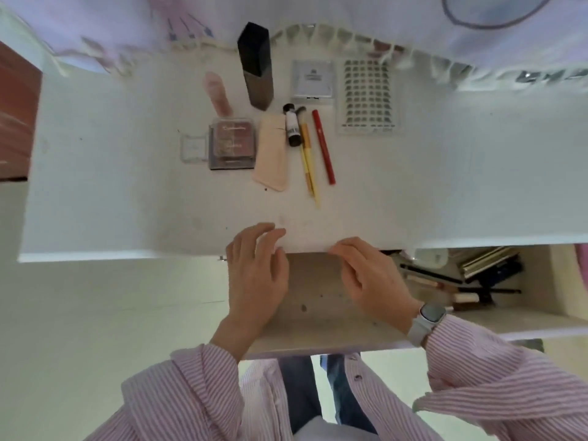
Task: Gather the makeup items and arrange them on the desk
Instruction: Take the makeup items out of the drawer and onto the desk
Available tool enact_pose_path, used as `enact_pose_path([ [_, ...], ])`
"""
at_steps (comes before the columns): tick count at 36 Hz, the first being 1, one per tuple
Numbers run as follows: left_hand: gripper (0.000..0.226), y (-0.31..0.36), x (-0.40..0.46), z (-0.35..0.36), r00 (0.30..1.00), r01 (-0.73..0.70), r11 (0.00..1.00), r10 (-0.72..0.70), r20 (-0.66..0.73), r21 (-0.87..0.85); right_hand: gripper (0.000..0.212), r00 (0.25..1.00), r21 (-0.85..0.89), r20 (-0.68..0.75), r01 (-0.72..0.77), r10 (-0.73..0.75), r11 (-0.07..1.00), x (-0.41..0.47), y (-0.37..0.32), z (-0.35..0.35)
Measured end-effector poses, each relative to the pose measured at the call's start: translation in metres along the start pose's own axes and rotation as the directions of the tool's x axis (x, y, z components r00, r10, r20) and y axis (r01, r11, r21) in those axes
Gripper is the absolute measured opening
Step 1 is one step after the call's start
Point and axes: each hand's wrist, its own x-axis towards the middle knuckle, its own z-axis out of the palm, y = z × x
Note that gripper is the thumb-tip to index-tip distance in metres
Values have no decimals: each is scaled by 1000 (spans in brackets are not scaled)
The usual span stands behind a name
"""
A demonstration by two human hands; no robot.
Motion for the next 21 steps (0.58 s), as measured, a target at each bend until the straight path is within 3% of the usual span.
enact_pose_path([
  [4,22,39,-46,46,965,-41,997,56,255,-63,24,933,-157,238,-237,270,959,-73,57,3],
  [8,33,63,-65,97,836,48,997,-69,544,54,31,855,-271,229,-402,464,874,-114,118,-3],
  [10,43,69,-65,121,773,49,988,-131,621,147,39,828,-335,181,-456,531,825,-118,139,-11],
  [14,62,79,-50,162,694,14,949,-235,680,314,64,825,-374,123,-476,551,796,-107,169,-20],
  [17,74,82,-40,185,719,-7,938,-237,654,347,79,840,-429,188,-397,510,812,-94,182,-15],
  [21,77,83,-40,195,760,1,931,-238,605,364,82,829,-458,203,-390,521,799,-86,185,-4],
])
